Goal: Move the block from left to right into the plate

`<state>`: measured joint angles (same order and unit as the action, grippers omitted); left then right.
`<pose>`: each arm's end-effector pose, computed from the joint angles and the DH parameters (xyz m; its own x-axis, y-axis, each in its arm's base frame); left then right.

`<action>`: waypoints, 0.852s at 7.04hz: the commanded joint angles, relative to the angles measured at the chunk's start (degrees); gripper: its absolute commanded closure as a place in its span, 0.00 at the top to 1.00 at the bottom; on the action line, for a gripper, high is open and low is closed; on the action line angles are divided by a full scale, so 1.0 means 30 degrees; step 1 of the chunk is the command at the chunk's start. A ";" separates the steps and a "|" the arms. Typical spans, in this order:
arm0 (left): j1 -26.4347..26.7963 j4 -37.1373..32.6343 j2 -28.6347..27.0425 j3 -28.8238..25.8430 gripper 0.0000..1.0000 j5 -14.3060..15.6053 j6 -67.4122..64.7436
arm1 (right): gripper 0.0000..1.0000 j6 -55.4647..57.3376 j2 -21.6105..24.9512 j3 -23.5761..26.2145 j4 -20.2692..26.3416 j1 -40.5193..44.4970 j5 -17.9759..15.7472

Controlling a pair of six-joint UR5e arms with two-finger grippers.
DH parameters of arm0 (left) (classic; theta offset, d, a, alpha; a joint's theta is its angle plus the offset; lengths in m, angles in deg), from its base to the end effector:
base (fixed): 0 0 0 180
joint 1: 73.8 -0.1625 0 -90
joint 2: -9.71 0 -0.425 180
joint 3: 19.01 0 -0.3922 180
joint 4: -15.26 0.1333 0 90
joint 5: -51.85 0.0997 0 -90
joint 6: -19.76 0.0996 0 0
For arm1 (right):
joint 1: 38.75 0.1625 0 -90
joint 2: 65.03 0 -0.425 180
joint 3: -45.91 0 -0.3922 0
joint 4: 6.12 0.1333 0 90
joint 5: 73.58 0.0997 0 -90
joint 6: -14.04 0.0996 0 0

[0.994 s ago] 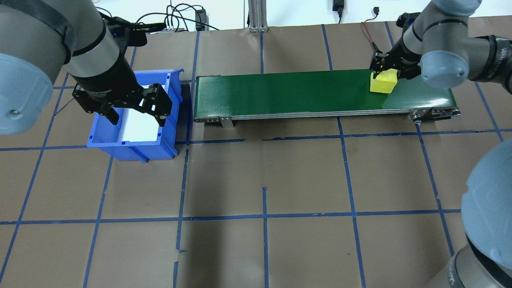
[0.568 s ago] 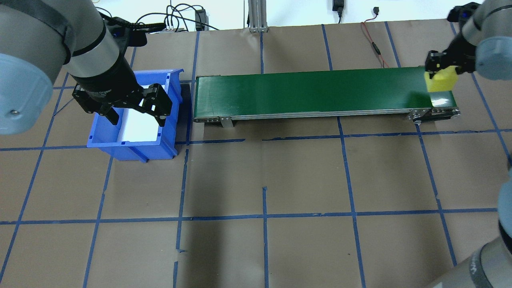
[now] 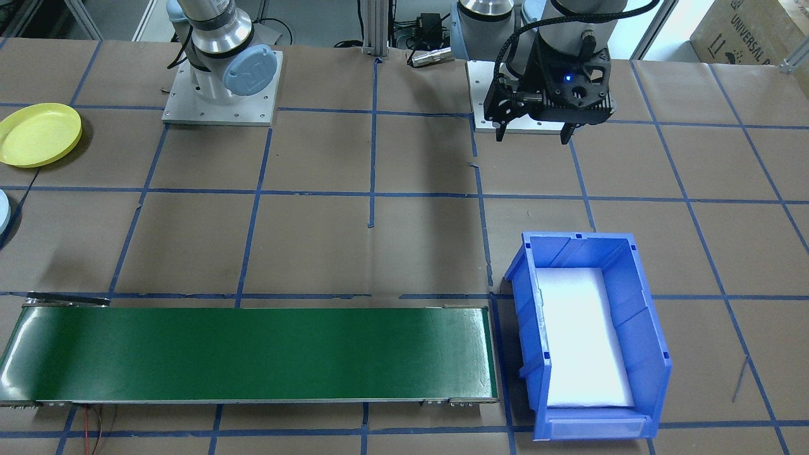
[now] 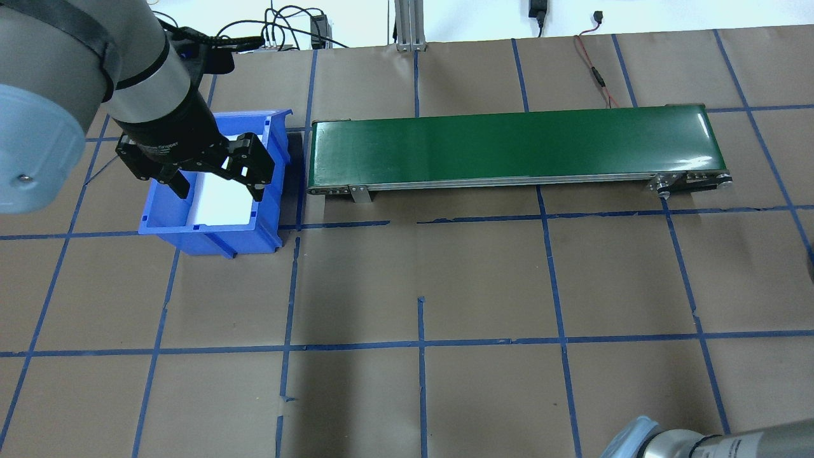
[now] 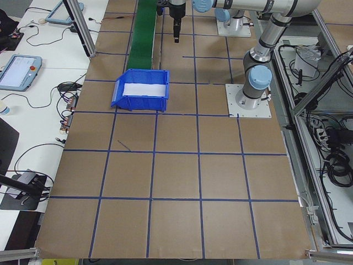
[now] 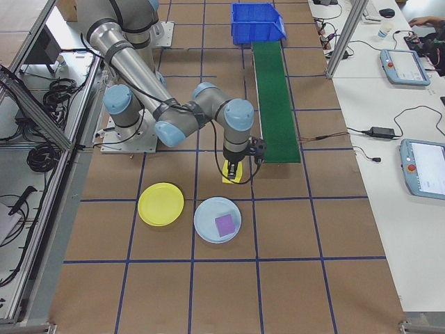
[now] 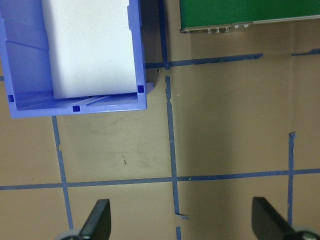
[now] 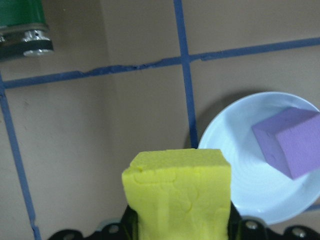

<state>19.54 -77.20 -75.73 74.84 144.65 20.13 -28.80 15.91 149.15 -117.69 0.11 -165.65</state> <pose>-0.1547 -0.4467 0.4885 -0.9966 0.0661 -0.0486 0.0647 0.9974 0.0309 -0.3299 -0.4324 0.3326 -0.9894 0.1438 0.0178 0.1443 0.9889 0.0339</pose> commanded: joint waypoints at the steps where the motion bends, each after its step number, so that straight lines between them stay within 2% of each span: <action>1: 0.0000 -0.0002 0.0002 0.0033 1.00 -0.0026 -0.0033 | 0.36 -0.1686 0.1227 0.3104 -0.0078 -0.4030 -0.0680; 2: 0.0000 -0.0060 0.0002 0.0033 1.00 0.0032 -0.0005 | 0.38 -0.1745 0.2217 0.4365 0.0068 -0.5264 -0.1815; 3: 0.0000 -0.0090 0.0031 0.0033 1.00 0.0090 -0.0004 | 0.54 -0.2529 0.2314 0.5161 -0.0046 -0.6437 -0.1942; 4: 0.0000 -0.0061 0.0032 0.0033 1.00 -0.0025 -0.0004 | 0.53 -0.3204 0.2286 0.6300 -0.0221 -0.8102 -0.2060; 5: -0.0058 0.0055 -0.0055 0.0062 1.00 -0.0026 -0.0033 | 0.54 -0.3617 0.2257 0.6457 -0.0339 -0.8901 -0.2148; 6: -0.0030 -0.0059 0.0002 0.0063 1.00 0.0032 -0.0063 | 1.00 -0.3534 0.1967 0.6371 -0.0717 -0.8880 -0.1859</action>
<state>19.46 -77.23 -75.76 75.00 144.64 20.03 -38.90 22.46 167.81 -118.80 -25.11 -171.72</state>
